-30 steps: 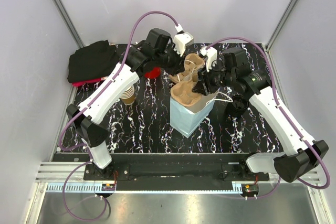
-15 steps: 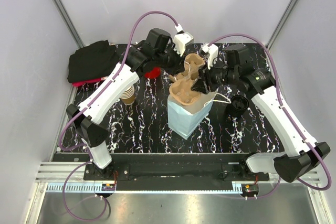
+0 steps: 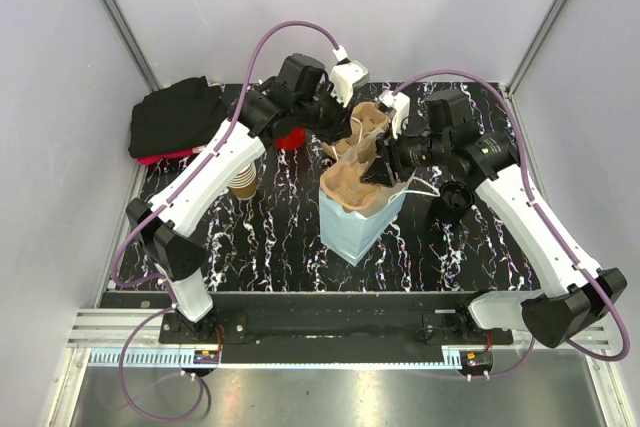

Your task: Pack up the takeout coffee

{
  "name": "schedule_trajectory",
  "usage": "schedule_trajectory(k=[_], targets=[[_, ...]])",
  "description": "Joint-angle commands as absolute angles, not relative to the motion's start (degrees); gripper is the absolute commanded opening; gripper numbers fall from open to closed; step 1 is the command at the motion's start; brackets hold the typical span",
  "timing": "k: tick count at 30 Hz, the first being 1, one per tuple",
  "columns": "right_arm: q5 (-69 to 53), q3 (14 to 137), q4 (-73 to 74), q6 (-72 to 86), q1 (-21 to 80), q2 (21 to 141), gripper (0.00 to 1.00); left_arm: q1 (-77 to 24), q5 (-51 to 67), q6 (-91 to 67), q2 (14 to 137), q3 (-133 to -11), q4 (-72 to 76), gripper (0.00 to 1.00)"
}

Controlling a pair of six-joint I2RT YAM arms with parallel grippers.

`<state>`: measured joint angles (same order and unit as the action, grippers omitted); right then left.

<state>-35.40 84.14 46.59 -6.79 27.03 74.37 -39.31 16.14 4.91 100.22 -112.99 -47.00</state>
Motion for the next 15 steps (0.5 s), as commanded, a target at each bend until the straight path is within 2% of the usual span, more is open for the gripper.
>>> schedule_trajectory(k=[1, 10, 15], targets=[[-39.1, 82.6, 45.4, -6.1, 27.2, 73.3, 0.36, -39.0, 17.3, 4.7, 97.2, -112.9, -44.7, 0.17], [-38.5, 80.6, 44.1, -6.2, 25.4, 73.7, 0.36, -38.9, 17.1, 4.8, 96.9, -112.4, -44.7, 0.13], [-44.4, 80.2, 43.4, -4.7, 21.0, 75.1, 0.36, -38.9, 17.2, 4.7, 96.9, -112.1, -44.7, 0.11]])
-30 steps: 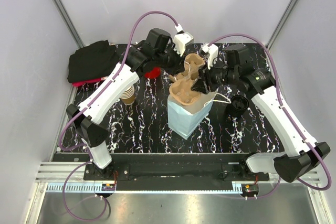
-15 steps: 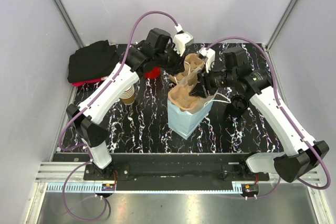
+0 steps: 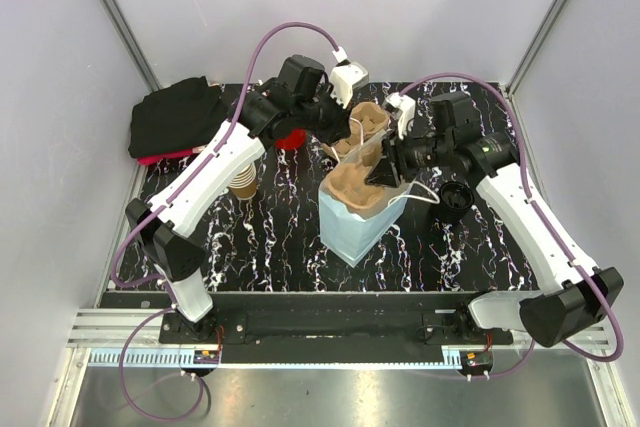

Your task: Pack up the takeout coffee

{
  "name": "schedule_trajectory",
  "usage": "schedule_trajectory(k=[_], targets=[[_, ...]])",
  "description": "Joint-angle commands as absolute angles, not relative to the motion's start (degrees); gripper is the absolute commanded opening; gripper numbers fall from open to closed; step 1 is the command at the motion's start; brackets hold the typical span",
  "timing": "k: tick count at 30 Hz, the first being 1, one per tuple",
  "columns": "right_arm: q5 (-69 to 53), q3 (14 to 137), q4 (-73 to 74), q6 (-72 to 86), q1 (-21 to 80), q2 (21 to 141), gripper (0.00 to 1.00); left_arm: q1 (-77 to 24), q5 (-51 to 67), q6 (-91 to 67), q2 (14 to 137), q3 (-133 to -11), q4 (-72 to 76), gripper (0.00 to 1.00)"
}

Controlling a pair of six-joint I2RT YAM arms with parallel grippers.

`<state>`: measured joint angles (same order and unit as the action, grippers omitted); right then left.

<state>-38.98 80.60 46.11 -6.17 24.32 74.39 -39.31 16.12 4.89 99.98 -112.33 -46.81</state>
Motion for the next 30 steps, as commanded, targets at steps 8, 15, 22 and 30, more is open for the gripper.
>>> schedule_trajectory(k=[8, 15, 22, 30], targets=[[-49.0, 79.8, 42.6, -3.9, 19.1, 75.5, 0.36, -38.9, 17.2, 4.8, 96.8, -111.5, -44.6, 0.1], [-47.2, 77.3, 41.6, -4.7, 18.8, 76.0, 0.36, -39.0, 17.4, 4.7, 96.9, -111.8, -44.6, 0.08], [-46.7, 76.0, 40.6, -4.3, 18.3, 76.9, 0.36, -38.9, 17.4, 4.7, 96.9, -111.4, -44.6, 0.03], [-46.5, 74.4, 39.9, -4.2, 18.2, 78.6, 0.36, -39.0, 17.6, 4.8, 96.7, -110.6, -44.6, 0.0]])
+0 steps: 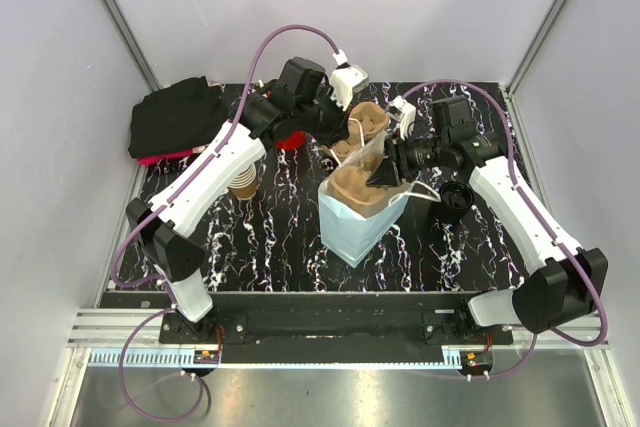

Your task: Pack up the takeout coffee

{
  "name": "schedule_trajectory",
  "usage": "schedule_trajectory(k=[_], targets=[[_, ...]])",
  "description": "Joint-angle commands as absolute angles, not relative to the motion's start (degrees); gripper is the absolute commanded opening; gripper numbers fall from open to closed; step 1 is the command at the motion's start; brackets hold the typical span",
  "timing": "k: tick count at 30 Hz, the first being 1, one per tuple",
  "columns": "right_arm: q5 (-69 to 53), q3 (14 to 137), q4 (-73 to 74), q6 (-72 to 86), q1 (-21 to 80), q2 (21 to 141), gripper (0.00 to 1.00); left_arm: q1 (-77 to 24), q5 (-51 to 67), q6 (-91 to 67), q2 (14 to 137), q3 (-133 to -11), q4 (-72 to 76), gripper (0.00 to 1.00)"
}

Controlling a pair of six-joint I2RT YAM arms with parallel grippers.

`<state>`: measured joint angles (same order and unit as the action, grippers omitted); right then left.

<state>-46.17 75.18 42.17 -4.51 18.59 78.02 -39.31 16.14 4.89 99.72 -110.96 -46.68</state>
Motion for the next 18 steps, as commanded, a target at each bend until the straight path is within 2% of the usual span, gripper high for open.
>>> schedule_trajectory(k=[1, 18], targets=[[-46.1, 74.4, 39.8, -4.2, 18.2, 78.7, 0.36, -39.0, 17.6, 5.0, 96.6, -110.5, -44.6, 0.0], [-42.5, 72.2, 38.8, -5.8, 18.1, 78.2, 0.35, -39.0, 18.3, 5.4, 96.3, -110.9, -45.0, 0.0]])
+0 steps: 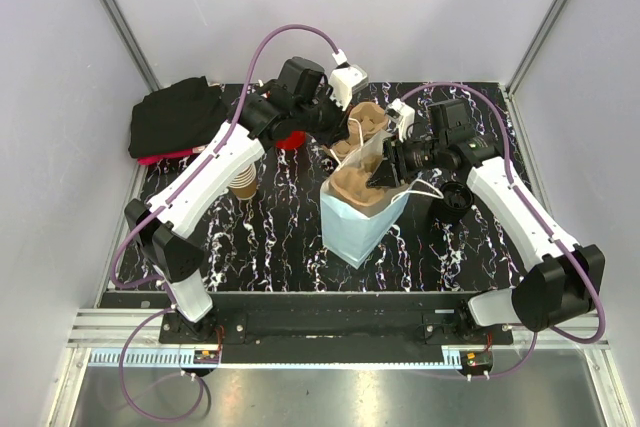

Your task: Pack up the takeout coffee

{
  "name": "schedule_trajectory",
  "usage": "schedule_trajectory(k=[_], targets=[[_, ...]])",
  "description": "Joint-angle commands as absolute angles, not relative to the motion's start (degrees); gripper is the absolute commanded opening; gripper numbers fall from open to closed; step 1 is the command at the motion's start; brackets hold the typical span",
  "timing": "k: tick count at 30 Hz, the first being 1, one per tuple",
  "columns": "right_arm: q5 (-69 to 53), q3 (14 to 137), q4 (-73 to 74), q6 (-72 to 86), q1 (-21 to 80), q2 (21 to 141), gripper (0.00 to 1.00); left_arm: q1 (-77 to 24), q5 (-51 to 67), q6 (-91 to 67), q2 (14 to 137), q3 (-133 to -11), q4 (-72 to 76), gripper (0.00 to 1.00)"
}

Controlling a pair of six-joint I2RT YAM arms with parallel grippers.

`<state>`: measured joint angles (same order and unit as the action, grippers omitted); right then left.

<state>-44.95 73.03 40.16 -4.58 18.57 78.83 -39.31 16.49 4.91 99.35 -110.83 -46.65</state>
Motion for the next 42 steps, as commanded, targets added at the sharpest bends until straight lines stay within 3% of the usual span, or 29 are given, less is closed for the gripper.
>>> schedule_trajectory(k=[1, 42], targets=[[-42.4, 72.2, 38.8, -5.8, 18.1, 78.2, 0.35, -39.0, 18.4, 5.4, 96.3, -110.9, -45.0, 0.0], [-38.1, 66.8, 34.7, -8.6, 18.1, 82.4, 0.35, -39.0, 21.5, 5.6, 96.3, -111.8, -45.6, 0.0]])
